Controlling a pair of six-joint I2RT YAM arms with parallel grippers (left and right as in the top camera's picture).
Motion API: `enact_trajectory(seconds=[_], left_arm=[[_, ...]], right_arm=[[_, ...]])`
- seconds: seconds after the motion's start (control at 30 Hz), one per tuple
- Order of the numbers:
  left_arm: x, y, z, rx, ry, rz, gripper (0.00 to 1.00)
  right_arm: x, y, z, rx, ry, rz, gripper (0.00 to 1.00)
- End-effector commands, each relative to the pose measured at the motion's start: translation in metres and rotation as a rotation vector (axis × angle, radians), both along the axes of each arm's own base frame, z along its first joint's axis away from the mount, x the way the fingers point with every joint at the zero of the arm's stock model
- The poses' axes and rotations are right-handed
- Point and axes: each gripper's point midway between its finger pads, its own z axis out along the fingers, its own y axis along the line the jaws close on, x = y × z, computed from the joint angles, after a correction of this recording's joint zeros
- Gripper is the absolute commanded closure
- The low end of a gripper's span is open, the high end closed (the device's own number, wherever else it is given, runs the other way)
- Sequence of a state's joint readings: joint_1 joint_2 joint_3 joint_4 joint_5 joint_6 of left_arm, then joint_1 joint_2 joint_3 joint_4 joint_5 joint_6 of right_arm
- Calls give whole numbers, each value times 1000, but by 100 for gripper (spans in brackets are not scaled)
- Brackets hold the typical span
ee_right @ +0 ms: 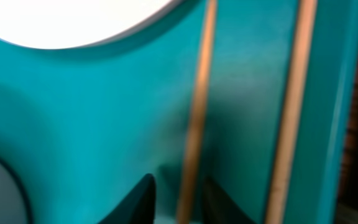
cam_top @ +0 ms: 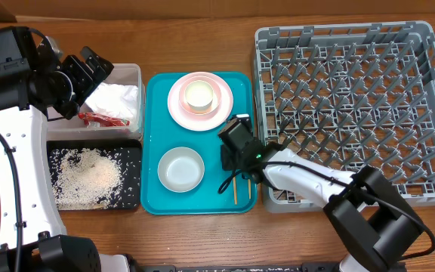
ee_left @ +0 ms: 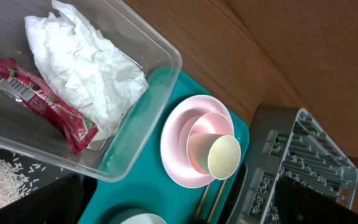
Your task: Sort waste into correct bins and load items into the dishwasher
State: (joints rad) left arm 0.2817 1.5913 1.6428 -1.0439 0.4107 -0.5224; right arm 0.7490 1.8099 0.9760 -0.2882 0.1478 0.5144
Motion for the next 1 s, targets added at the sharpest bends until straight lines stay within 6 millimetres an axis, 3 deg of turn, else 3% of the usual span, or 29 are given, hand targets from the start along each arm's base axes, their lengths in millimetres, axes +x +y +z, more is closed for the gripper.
enact_trajectory(seconds=[0.0, 0.7, 0.97], left_arm=[[0, 1, 12, 9, -28, 11, 0], [0, 1, 12, 9, -28, 11, 0], [0, 1, 12, 9, -28, 11, 0]], right_arm=[[0, 0, -5, -58, -46, -13, 79], [-1, -5, -5, -102, -66, -24, 83], [0, -6, -30, -132, -42, -20, 83]])
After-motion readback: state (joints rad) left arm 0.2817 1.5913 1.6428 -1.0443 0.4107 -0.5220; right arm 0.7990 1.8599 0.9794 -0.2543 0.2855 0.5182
